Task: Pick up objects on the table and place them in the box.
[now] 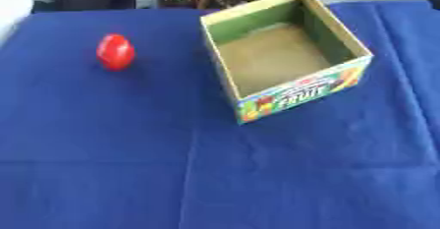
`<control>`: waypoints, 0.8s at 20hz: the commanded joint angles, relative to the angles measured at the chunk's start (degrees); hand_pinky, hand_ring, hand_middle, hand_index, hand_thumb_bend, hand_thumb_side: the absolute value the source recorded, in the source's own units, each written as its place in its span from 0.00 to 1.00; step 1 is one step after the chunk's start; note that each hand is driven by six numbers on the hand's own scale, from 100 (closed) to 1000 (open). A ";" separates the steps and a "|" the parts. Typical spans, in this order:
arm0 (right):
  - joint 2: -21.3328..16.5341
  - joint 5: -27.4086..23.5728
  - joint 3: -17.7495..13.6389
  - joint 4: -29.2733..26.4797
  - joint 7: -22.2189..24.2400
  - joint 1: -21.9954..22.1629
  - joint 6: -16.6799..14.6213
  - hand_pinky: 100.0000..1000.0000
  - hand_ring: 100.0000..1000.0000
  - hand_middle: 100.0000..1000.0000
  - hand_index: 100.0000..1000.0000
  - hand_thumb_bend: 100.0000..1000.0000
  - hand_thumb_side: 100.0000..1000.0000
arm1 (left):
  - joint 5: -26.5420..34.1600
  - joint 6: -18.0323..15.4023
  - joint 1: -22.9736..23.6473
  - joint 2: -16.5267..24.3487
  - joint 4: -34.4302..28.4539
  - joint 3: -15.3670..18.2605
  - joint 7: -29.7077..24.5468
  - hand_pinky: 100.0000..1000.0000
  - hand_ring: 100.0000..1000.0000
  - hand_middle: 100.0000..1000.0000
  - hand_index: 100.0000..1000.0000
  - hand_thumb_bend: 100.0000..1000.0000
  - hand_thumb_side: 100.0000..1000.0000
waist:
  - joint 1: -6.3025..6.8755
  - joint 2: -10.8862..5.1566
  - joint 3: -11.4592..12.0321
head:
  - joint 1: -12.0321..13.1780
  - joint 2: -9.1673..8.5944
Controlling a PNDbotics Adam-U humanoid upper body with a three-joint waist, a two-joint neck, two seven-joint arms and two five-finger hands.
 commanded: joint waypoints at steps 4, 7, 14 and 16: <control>-0.83 -0.30 -0.75 -1.16 0.19 -0.65 -0.03 0.61 0.66 0.48 0.74 0.00 0.92 | 0.06 -0.13 -0.62 0.77 -0.85 0.54 0.01 0.29 0.71 0.61 0.64 0.00 1.00 | -0.22 -1.21 0.17 | -0.15 -0.43; -0.81 -0.36 -0.75 -1.16 0.22 -0.69 -0.04 0.61 0.66 0.48 0.74 0.00 0.92 | 0.06 -0.14 -0.69 0.81 -0.85 0.51 -0.02 0.29 0.71 0.61 0.65 0.00 1.00 | -0.20 -1.26 0.18 | -0.20 -0.40; -0.93 -0.49 -0.67 -1.16 0.33 -0.63 -0.04 0.61 0.66 0.48 0.74 0.00 0.92 | -1.50 1.17 -2.47 6.28 -0.85 0.56 -1.73 0.29 0.71 0.67 0.70 0.00 0.96 | 0.05 -1.71 0.39 | -0.36 0.20; -0.92 -0.56 -0.60 -1.16 0.42 -0.56 0.01 0.61 0.66 0.48 0.74 0.00 0.92 | -3.38 2.83 -3.81 9.46 -0.85 0.54 -3.73 0.29 0.71 0.69 0.72 0.00 0.94 | 0.17 -1.92 0.40 | -0.33 0.58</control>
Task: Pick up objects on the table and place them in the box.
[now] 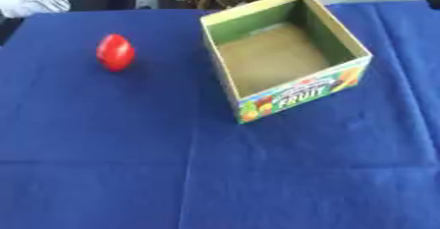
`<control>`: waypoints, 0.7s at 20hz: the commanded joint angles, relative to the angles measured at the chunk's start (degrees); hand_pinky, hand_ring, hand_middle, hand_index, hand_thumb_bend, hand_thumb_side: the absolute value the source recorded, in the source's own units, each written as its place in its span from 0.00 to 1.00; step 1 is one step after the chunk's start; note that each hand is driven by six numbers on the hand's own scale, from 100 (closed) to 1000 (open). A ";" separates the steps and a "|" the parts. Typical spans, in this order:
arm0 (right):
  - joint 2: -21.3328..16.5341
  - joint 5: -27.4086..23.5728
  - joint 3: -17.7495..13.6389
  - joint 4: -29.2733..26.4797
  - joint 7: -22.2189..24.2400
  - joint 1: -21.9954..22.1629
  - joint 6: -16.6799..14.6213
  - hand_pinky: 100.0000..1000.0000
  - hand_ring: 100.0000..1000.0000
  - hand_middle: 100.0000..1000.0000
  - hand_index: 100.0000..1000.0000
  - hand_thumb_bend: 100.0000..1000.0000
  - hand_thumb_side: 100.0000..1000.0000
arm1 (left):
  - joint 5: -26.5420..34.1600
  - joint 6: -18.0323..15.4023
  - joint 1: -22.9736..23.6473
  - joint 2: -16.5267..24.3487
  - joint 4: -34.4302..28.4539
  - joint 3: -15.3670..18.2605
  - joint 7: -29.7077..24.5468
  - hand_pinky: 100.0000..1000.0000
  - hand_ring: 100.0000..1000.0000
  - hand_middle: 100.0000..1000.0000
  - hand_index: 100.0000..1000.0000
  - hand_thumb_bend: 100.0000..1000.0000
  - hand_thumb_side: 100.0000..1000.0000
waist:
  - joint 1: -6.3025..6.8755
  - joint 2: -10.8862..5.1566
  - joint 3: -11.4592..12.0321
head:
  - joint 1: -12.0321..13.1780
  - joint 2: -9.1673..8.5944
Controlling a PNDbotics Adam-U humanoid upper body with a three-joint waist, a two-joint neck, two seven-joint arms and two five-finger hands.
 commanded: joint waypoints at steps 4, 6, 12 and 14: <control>-0.69 -0.53 -0.53 -1.16 0.32 -0.35 0.14 0.61 0.66 0.48 0.74 0.00 0.92 | -5.25 7.43 -4.05 10.42 -0.85 -0.08 -6.40 0.28 0.72 0.72 0.76 0.00 0.91 | 0.07 -2.06 -0.23 | 0.30 2.90; -0.57 -0.62 -0.46 -1.16 0.43 -0.30 0.15 0.61 0.66 0.49 0.74 0.00 0.92 | -6.10 10.33 -5.01 12.27 -0.85 -0.53 -8.29 0.28 0.73 0.73 0.77 0.00 0.91 | 0.12 -2.36 -0.47 | 0.68 4.27; -0.34 -0.85 -0.41 -1.16 0.57 0.02 0.24 0.61 0.66 0.48 0.74 0.00 0.91 | -8.33 17.06 -7.80 16.58 -0.43 -1.55 -13.07 0.28 0.73 0.74 0.80 0.00 0.88 | 0.23 -3.11 -0.77 | 1.59 5.79; -0.28 -0.88 -0.42 -1.16 0.59 0.22 0.31 0.61 0.66 0.48 0.74 0.00 0.91 | -9.47 18.83 -9.14 18.34 0.51 -2.11 -15.51 0.28 0.73 0.74 0.82 0.00 0.87 | 0.39 -3.25 -1.12 | 1.71 5.68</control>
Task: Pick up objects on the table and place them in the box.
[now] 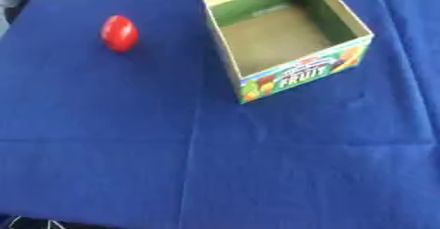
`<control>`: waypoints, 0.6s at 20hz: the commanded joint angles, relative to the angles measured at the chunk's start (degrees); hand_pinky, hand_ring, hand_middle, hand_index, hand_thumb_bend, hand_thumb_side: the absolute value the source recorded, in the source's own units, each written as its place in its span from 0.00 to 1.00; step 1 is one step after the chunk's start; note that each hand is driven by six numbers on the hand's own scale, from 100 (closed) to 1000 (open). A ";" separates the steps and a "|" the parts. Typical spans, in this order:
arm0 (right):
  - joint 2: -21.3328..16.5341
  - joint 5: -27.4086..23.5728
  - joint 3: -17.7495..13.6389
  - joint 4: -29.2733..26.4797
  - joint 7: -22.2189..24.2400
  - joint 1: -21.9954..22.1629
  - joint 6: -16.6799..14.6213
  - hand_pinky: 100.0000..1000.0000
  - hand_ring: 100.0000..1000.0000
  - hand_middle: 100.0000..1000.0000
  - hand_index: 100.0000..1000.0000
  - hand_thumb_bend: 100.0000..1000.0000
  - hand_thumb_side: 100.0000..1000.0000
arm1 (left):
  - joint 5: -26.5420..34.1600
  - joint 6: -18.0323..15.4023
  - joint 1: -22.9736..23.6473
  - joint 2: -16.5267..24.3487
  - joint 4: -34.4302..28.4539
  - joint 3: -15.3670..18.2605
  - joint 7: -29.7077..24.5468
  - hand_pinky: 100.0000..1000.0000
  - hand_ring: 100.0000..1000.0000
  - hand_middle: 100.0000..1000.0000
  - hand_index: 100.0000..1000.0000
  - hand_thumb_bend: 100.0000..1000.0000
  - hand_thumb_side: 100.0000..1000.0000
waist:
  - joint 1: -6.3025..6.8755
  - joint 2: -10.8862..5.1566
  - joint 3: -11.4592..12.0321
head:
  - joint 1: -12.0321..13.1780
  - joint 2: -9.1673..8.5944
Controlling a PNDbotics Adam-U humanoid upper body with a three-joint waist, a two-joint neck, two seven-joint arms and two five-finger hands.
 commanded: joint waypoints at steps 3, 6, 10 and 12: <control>-0.71 -0.48 -0.43 -1.16 0.29 -0.02 0.10 0.61 0.66 0.48 0.73 0.00 0.91 | -3.27 3.93 -3.94 6.42 2.11 -1.41 -6.28 0.29 0.73 0.74 0.85 0.00 0.87 | 0.12 -1.33 -0.41 | 0.40 0.30; -0.67 -0.51 -0.35 -1.16 0.39 0.20 0.21 0.61 0.66 0.48 0.73 0.00 0.91 | -5.14 4.92 -6.66 9.03 4.86 -2.87 -11.31 0.30 0.74 0.76 0.91 0.00 0.86 | 0.23 -1.48 -0.64 | 0.55 0.40; -0.61 -0.57 -0.23 -1.16 0.59 0.39 0.46 0.61 0.66 0.48 0.73 0.00 0.91 | -7.29 4.48 -10.32 11.19 9.01 -4.68 -16.73 0.36 0.78 0.81 0.94 0.02 0.88 | 0.32 -1.65 -0.97 | 0.72 0.35; -0.64 -0.59 -0.10 -1.16 0.74 0.51 0.56 0.61 0.66 0.48 0.73 0.00 0.91 | -8.59 3.65 -12.37 11.87 11.37 -5.84 -19.86 0.39 0.80 0.82 0.93 0.06 0.90 | 0.48 -1.74 -1.23 | 0.88 0.05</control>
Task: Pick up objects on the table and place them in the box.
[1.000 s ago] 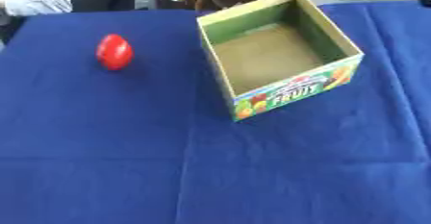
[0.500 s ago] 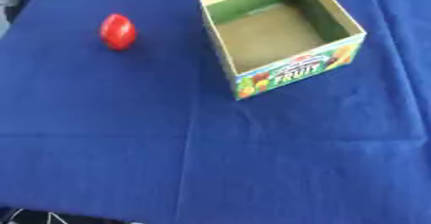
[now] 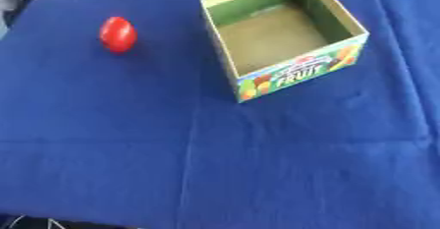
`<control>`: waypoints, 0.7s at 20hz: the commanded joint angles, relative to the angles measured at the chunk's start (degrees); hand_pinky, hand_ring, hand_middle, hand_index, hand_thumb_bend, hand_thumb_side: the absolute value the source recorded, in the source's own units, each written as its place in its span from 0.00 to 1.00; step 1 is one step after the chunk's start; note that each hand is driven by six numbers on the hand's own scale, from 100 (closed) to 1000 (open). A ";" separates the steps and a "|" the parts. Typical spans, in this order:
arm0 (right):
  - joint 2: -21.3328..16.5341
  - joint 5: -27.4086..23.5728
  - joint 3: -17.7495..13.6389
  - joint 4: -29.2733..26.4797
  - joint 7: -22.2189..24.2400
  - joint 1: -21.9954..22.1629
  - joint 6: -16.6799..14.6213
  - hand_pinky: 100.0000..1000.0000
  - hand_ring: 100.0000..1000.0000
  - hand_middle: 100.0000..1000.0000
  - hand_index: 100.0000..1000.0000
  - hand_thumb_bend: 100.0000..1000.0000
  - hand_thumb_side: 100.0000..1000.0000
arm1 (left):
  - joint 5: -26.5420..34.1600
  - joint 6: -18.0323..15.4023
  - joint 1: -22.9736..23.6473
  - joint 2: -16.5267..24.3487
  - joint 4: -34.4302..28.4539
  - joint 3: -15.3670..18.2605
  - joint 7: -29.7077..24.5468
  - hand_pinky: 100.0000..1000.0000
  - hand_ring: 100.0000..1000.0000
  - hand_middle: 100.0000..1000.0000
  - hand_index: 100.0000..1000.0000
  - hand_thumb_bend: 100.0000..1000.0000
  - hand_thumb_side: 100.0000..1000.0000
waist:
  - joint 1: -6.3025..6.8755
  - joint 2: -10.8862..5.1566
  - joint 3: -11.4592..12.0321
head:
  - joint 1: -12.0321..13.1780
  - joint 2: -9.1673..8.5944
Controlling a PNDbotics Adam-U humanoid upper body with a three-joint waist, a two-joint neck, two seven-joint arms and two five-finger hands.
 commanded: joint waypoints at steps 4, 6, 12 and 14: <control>-0.75 -0.62 0.17 -1.16 0.68 -0.23 0.19 0.61 0.66 0.48 0.73 0.00 0.90 | -4.75 -2.32 -7.09 3.17 8.21 -3.10 -9.96 0.42 0.80 0.82 0.97 0.08 0.94 | 0.40 -1.44 -0.81 | 0.51 -0.67; -0.76 -0.70 0.31 -1.16 0.88 -0.25 0.25 0.61 0.66 0.48 0.73 0.00 0.90 | -6.06 -3.33 -9.27 2.80 11.14 -3.98 -12.56 0.42 0.80 0.82 0.98 0.07 0.95 | 0.55 -1.44 -1.09 | 0.57 -0.82; -0.84 -0.96 0.83 -1.16 1.52 -0.50 0.39 0.61 0.66 0.48 0.73 0.00 0.90 | -10.41 -6.17 -16.33 -0.42 21.61 -6.95 -17.36 0.44 0.81 0.83 1.00 0.11 0.97 | 1.18 -1.35 -2.47 | 1.36 -1.44; -0.83 -1.06 1.00 -1.16 1.79 -0.59 0.44 0.61 0.66 0.48 0.73 0.00 0.90 | -11.43 -7.20 -18.03 -1.95 24.83 -7.43 -17.96 0.46 0.82 0.84 1.00 0.16 0.99 | 1.34 -1.26 -2.79 | 1.65 -1.64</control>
